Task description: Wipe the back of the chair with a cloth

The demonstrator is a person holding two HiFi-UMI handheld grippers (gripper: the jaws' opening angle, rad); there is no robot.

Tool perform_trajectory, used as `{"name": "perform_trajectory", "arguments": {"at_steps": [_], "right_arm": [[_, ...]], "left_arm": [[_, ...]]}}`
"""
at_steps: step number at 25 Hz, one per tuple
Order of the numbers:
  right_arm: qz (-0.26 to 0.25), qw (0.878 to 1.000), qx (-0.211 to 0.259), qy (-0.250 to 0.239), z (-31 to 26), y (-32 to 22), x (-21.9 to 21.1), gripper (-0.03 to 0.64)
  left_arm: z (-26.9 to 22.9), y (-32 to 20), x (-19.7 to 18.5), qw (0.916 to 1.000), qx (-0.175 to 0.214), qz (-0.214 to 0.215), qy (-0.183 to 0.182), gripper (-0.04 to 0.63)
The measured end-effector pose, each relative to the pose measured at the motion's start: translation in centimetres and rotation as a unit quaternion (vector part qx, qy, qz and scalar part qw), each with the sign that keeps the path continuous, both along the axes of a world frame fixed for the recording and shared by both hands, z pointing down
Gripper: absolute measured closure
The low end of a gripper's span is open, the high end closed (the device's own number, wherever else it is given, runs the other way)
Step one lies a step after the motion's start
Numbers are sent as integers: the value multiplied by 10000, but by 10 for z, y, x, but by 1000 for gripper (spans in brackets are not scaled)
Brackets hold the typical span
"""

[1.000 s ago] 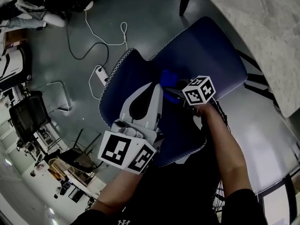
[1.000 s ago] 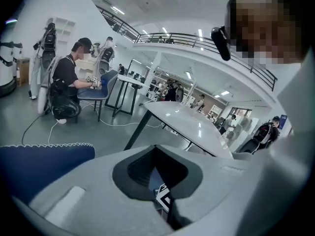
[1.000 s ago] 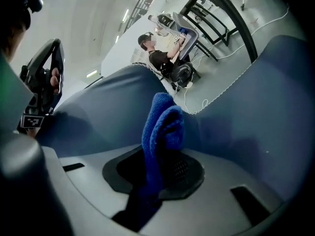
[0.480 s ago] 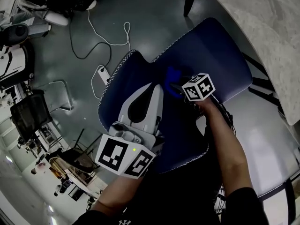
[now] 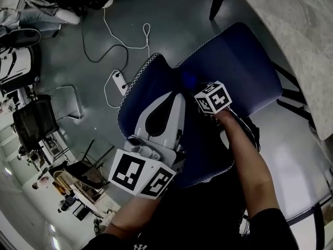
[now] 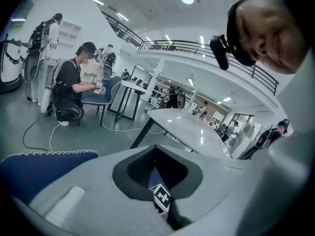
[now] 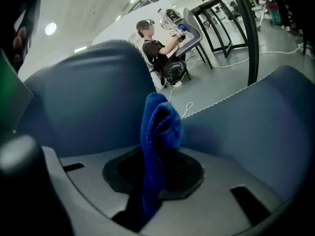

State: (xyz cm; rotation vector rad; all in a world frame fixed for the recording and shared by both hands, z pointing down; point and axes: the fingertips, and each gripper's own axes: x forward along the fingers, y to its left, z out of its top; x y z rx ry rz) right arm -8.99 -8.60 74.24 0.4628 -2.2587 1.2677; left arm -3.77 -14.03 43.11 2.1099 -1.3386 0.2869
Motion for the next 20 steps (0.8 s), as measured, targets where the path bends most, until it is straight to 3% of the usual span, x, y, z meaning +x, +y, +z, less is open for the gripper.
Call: {"name": "perform_trajectory", "arguments": {"at_steps": [13,20], "right_arm": [[241,9982,-5,-543,-128,2,-26,531],[289,9978,39,-597,-170,5,-34,532]], "left_arm": [[-70,25,-34,9998,57,-170,13,586],[-89,33,-49,9997,121,-224,49,586]]}}
